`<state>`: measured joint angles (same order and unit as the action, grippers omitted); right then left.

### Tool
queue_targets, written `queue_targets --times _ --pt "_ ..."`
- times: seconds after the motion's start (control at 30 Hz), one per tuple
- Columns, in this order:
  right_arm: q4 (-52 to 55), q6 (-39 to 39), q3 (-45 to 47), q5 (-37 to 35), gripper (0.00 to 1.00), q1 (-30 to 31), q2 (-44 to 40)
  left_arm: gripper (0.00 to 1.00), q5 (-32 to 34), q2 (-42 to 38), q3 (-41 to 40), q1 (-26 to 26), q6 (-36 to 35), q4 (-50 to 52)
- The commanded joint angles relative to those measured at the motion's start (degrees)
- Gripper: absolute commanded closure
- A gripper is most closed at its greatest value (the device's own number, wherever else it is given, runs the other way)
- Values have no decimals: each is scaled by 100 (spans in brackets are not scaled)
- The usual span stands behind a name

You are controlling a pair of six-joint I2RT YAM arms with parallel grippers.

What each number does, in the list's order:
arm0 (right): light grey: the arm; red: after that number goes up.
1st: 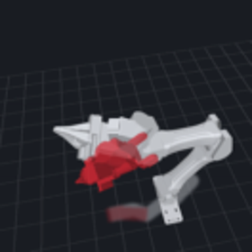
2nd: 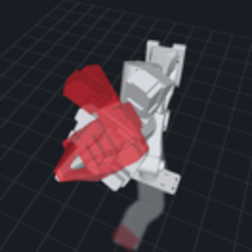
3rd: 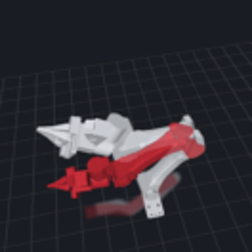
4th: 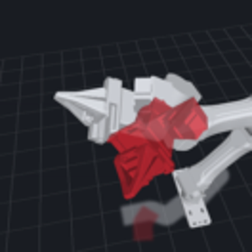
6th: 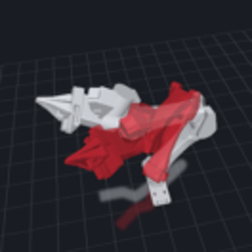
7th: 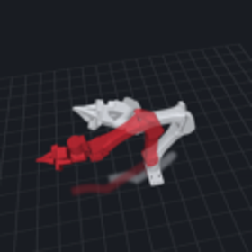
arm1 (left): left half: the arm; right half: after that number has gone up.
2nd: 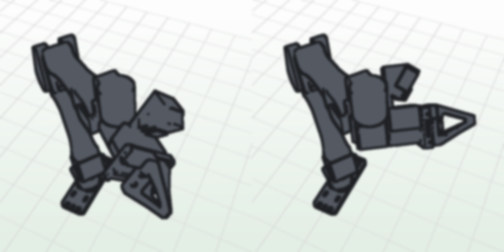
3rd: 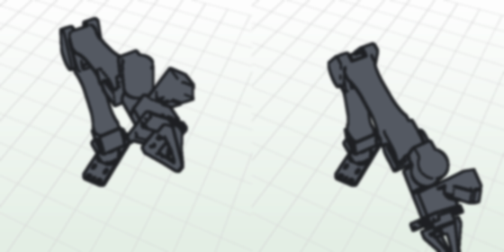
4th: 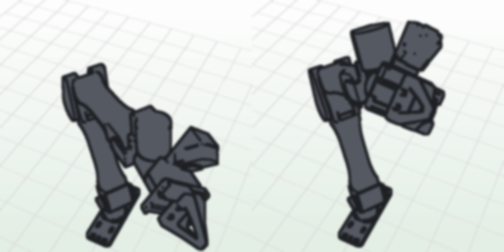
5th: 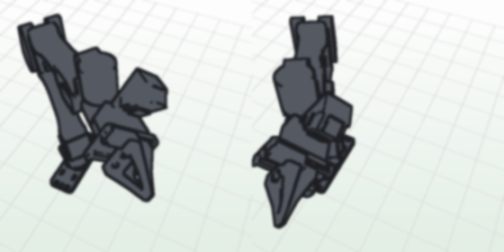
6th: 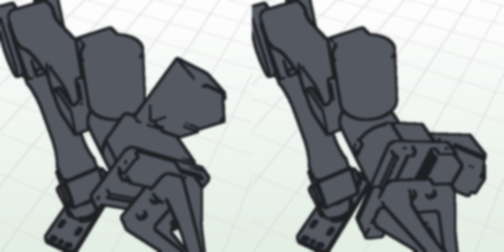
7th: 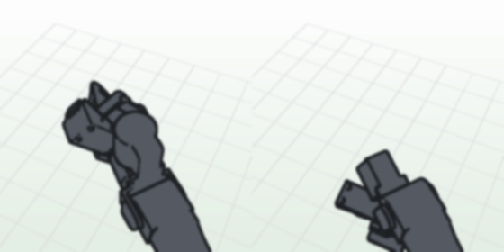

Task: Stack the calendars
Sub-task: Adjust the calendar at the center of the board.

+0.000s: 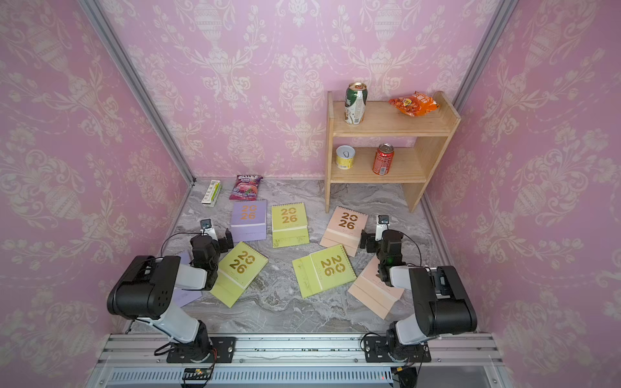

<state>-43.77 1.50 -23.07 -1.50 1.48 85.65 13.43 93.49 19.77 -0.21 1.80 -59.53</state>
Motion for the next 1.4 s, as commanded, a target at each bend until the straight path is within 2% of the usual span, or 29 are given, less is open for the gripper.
queue_targets --times 0.0,0.83,0.87,0.93,1.0,1.07,1.17,1.23,1.27,1.3,1.33,1.37 --pt "35 79 -79 -53 0 -35 -14 1 -57 38 0 20 3 -6" --pt "49 90 -94 -186 0 -17 -82 1 -125 37 9 12 -22 23" --pt "627 134 -324 -460 0 29 -305 1 -166 44 6 -3 -14 22" --pt "2601 382 -1312 -935 0 68 -739 1 -215 34 9 -28 4 45" --pt "3933 647 -2179 -802 0 76 -1061 1 -223 31 12 -29 5 39" --pt "4260 1133 -2562 -277 0 68 -1369 1 -309 28 0 -88 56 34" --pt "4214 2223 -2585 218 0 23 -1620 1 -333 11 9 -86 53 93" --pt "4313 2199 -2574 720 0 -2 -1563 1 -149 -186 -163 -44 30 -180" --pt "4536 2118 -2631 987 0 13 -1515 1 169 -576 -247 56 -22 -40" --pt "4805 2084 -2710 1127 0 60 -1499 1 501 -1024 -256 190 -91 340" --pt "5133 2078 -2777 1111 0 181 -1511 1 861 -1627 -115 321 -48 1139" --pt "5429 2030 -2807 990 0 364 -1583 1 828 -2289 230 324 361 2451"
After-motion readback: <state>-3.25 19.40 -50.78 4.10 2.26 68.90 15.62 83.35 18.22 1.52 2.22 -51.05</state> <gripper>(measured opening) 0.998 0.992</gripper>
